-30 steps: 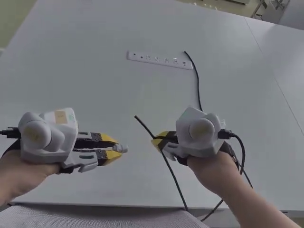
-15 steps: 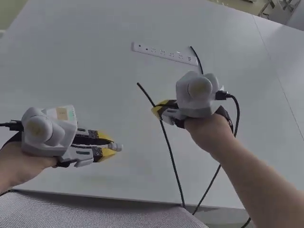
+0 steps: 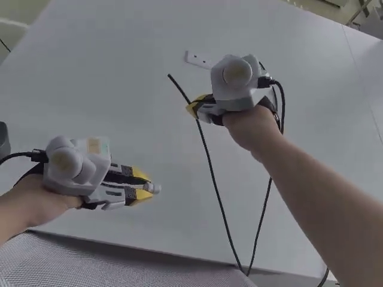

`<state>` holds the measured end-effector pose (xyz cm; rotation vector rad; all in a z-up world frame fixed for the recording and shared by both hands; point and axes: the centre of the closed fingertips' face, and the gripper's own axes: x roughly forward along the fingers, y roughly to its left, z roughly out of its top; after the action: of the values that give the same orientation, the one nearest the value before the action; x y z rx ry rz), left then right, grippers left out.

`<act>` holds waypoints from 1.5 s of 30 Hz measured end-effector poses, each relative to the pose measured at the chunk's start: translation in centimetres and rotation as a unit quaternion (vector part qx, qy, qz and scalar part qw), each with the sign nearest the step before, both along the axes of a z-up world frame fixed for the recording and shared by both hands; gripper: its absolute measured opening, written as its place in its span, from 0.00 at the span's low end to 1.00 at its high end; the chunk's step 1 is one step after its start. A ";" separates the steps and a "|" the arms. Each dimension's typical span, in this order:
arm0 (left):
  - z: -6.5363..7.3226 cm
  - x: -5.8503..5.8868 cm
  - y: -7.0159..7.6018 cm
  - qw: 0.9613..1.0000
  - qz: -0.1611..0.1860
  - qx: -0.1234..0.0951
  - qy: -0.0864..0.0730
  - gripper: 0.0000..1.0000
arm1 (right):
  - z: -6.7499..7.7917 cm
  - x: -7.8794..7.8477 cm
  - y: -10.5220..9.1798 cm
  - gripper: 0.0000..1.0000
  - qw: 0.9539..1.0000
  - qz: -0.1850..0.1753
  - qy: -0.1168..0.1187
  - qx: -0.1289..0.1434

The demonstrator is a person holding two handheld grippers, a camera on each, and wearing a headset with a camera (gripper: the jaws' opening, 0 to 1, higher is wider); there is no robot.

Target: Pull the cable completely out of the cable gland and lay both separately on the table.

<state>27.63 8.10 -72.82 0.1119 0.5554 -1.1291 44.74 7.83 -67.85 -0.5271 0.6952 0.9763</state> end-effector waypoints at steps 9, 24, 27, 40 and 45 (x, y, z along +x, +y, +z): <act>-1.6 0.7 1.2 1.000 0.014 -0.001 0.020 0.16 | -3.3 2.0 4.5 0.00 0.997 0.062 -0.027 -0.031; -5.3 1.7 2.9 0.999 0.028 0.016 0.035 0.16 | -9.0 -1.1 12.2 0.00 0.983 0.179 0.001 -0.049; -5.8 1.9 3.2 0.999 0.033 0.018 0.036 0.16 | -9.8 -2.5 13.2 0.00 0.978 0.200 0.016 -0.056; -8.2 2.8 3.8 0.997 0.047 0.024 0.050 0.16 | -13.5 -5.1 14.5 0.00 0.952 0.283 0.009 -0.119; -8.2 3.1 3.9 0.997 0.053 0.021 0.051 0.16 | -14.2 -5.5 14.6 0.00 0.948 0.291 0.015 -0.128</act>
<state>30.77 12.01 -81.01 0.0611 0.6687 -1.0247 39.26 22.41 -82.09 -0.9830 0.7107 1.4560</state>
